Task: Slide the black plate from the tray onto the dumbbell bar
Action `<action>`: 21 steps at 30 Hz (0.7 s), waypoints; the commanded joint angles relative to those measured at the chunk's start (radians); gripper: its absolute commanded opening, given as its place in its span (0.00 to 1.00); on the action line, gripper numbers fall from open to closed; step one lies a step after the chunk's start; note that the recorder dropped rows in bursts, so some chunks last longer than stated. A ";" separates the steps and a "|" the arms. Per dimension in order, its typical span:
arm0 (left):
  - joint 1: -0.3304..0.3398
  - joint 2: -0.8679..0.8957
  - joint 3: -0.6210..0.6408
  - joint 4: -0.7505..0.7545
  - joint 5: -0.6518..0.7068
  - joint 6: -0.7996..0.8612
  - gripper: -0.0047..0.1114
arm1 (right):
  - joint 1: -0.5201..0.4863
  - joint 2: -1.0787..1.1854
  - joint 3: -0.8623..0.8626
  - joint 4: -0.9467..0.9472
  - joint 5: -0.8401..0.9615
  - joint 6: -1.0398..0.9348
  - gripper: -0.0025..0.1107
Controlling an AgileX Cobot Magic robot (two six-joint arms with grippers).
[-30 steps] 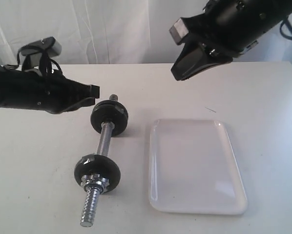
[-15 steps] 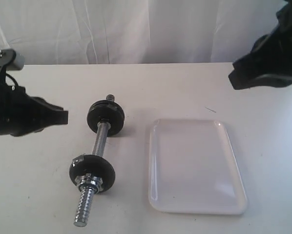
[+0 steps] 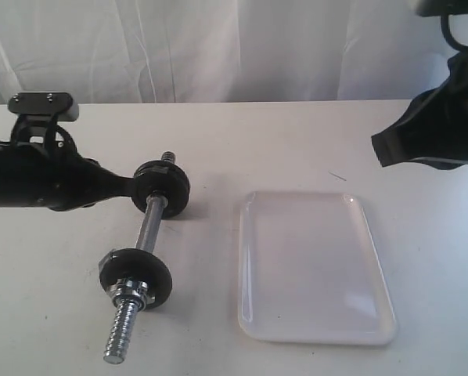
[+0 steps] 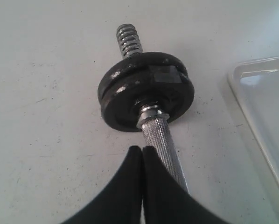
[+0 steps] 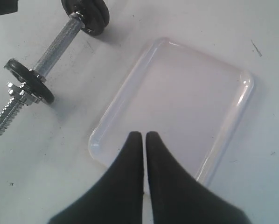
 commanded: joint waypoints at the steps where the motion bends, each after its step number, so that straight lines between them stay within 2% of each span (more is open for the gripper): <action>1: 0.000 0.117 -0.072 -0.011 0.031 -0.005 0.04 | -0.005 -0.006 0.004 -0.004 -0.005 0.008 0.05; 8: 0.000 0.256 -0.115 -0.014 0.054 -0.056 0.04 | -0.005 -0.006 0.004 -0.040 0.007 0.008 0.05; 21: 0.000 0.279 -0.117 -0.018 0.078 -0.056 0.04 | -0.005 -0.006 0.004 -0.045 0.001 0.008 0.05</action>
